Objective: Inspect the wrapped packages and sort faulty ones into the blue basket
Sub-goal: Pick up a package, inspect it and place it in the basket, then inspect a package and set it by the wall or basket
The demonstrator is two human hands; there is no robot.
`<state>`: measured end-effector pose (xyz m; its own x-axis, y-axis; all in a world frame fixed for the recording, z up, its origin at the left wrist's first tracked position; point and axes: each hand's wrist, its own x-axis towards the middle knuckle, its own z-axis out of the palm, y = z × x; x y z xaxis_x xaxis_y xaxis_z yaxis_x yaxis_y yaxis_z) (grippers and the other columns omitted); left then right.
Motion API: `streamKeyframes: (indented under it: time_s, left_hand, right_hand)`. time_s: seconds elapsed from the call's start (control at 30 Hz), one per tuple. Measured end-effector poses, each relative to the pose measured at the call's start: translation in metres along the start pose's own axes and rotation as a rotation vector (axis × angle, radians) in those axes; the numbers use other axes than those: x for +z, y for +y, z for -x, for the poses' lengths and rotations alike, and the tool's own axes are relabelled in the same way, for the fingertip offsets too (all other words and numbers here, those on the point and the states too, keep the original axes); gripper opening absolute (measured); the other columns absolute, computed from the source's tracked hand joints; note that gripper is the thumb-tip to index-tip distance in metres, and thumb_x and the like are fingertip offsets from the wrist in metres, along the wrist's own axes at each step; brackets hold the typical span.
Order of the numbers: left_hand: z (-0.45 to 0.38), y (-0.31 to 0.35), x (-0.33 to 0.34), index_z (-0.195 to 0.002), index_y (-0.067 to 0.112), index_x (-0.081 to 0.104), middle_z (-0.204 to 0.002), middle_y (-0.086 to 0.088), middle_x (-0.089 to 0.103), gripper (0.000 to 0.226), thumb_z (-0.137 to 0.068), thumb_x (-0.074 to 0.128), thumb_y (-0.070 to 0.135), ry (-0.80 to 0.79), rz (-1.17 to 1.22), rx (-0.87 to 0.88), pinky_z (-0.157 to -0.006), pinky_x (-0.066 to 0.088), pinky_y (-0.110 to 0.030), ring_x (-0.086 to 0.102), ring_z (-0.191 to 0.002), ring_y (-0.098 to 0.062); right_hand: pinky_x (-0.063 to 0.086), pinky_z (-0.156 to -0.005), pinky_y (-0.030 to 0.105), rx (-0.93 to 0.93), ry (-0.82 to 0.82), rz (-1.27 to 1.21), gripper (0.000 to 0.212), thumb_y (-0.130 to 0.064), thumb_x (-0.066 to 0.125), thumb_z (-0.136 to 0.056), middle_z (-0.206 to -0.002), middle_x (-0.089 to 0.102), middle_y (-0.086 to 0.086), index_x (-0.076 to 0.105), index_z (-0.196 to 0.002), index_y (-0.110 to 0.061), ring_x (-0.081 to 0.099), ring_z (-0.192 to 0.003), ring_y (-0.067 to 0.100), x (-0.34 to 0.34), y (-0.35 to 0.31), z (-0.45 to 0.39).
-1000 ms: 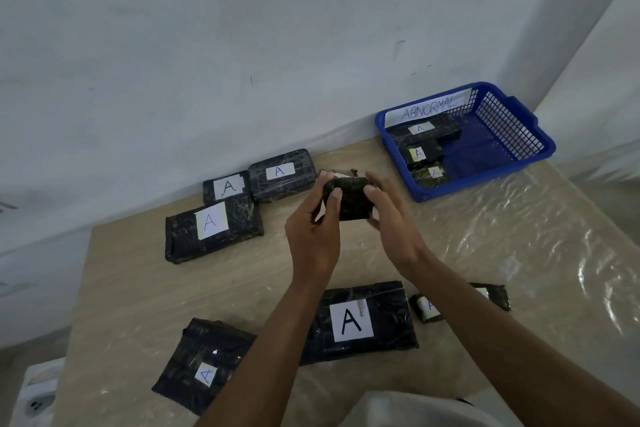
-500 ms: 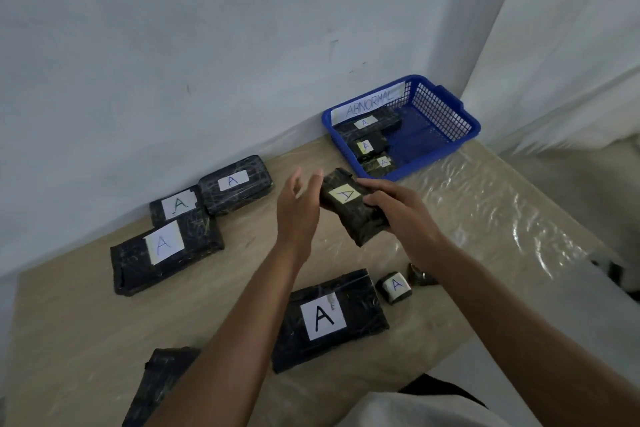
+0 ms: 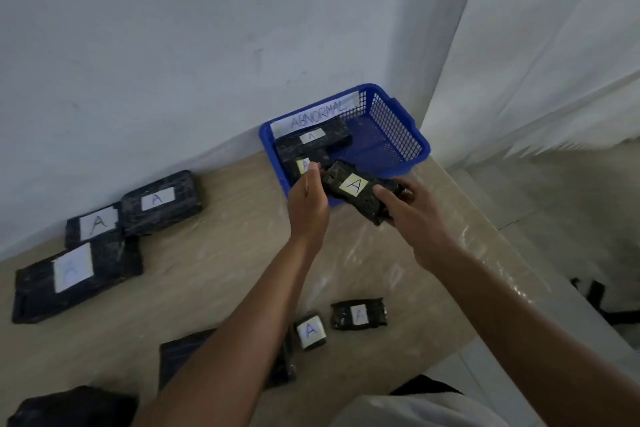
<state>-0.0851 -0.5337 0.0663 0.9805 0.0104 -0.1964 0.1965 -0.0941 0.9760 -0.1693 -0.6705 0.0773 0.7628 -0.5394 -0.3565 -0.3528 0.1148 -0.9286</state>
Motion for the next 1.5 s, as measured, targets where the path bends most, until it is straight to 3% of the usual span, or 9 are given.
streamKeyframes:
  time_s: [0.1,0.2,0.3,0.37,0.5,0.83,1.23,1.37,1.5]
  left_hand:
    - [-0.016,-0.021,0.022,-0.109,0.008,0.075,-0.102,-0.01,0.074,0.04,-0.11,0.044,0.033,-0.057,-0.334,0.132,-0.08,0.048,-0.041,0.067,-0.097,-0.026]
    - [-0.034,-0.043,0.027,-0.131,0.013,0.068,-0.113,-0.009,0.074,0.035,-0.108,0.048,0.031,-0.255,-0.717,0.261,-0.072,0.04,-0.028,0.068,-0.105,-0.028]
    - [-0.044,-0.053,0.023,-0.143,0.02,0.06,-0.136,-0.004,0.067,0.049,-0.105,0.049,0.049,-0.342,-0.965,0.208,-0.095,0.051,-0.035,0.062,-0.125,-0.025]
    - [-0.046,-0.055,0.021,-0.143,0.017,0.06,-0.137,-0.005,0.067,0.053,-0.103,0.053,0.051,-0.338,-1.046,0.228,-0.099,0.052,-0.037,0.063,-0.125,-0.024]
    - [-0.047,-0.055,0.019,-0.131,0.017,0.07,-0.122,-0.003,0.075,0.048,-0.099,0.061,0.051,-0.277,-1.02,0.237,-0.092,0.056,-0.035,0.07,-0.11,-0.02]
    - [-0.048,-0.062,0.015,-0.126,0.012,0.073,-0.11,-0.005,0.079,0.05,-0.095,0.066,0.051,-0.217,-0.952,0.258,-0.086,0.06,-0.035,0.075,-0.095,-0.017]
    - [-0.049,-0.069,0.015,-0.125,0.015,0.073,-0.101,-0.003,0.08,0.052,-0.097,0.059,0.056,-0.221,-1.054,0.311,-0.081,0.06,-0.035,0.075,-0.087,-0.016]
    - [-0.049,-0.069,0.014,-0.134,0.018,0.067,-0.12,-0.002,0.075,0.054,-0.099,0.054,0.058,-0.277,-1.056,0.286,-0.091,0.056,-0.037,0.07,-0.106,-0.018]
    - [-0.038,-0.063,0.0,-0.146,0.023,0.056,-0.148,0.0,0.057,0.059,-0.098,0.055,0.056,-0.206,-1.031,0.448,-0.114,0.042,-0.047,0.049,-0.138,-0.02]
  right_hand:
    - [0.052,-0.066,0.02,-0.168,-0.047,0.329,0.026,-0.037,0.07,-0.097,-0.102,0.068,0.003,0.067,-0.114,-0.018,0.067,-0.091,0.019,-0.032,-0.013,-0.048]
    - [0.059,-0.075,0.035,-0.224,-0.147,0.487,0.029,-0.043,0.068,-0.096,-0.104,0.069,0.002,0.066,-0.117,-0.023,0.068,-0.094,0.021,-0.05,-0.025,-0.092]
    - [0.061,-0.083,0.04,-0.265,-0.209,0.638,0.042,-0.069,0.059,-0.084,-0.104,0.067,-0.011,0.061,-0.117,-0.044,0.068,-0.094,0.015,-0.057,-0.027,-0.129]
    - [0.059,-0.088,0.042,-0.275,-0.282,0.68,0.041,-0.059,0.061,-0.092,-0.106,0.067,-0.008,0.06,-0.127,-0.038,0.067,-0.096,0.018,-0.055,-0.029,-0.148]
    - [0.053,-0.088,0.041,-0.256,-0.435,0.721,0.038,-0.035,0.06,-0.104,-0.109,0.063,0.004,0.055,-0.138,-0.018,0.063,-0.1,0.025,-0.042,-0.027,-0.178]
    - [0.042,-0.083,0.034,-0.195,-0.671,0.917,0.043,-0.035,0.052,-0.108,-0.119,0.059,0.01,0.047,-0.146,-0.016,0.057,-0.1,0.025,-0.01,-0.009,-0.226]
    - [0.054,-0.091,0.046,-0.14,-0.489,1.119,0.035,-0.028,0.048,-0.107,-0.125,0.058,0.023,0.049,-0.137,-0.009,0.059,-0.108,0.04,0.013,0.009,-0.226]
    - [0.05,-0.1,0.051,-0.213,-0.483,1.157,0.054,-0.034,0.045,-0.107,-0.147,0.048,0.021,0.032,-0.156,-0.015,0.053,-0.128,0.043,0.007,0.007,-0.217]
    - [0.026,-0.124,0.054,-0.425,-0.391,1.192,0.065,-0.044,0.041,-0.108,-0.172,0.012,0.014,0.019,-0.163,-0.019,0.018,-0.156,0.038,0.004,0.007,-0.19]
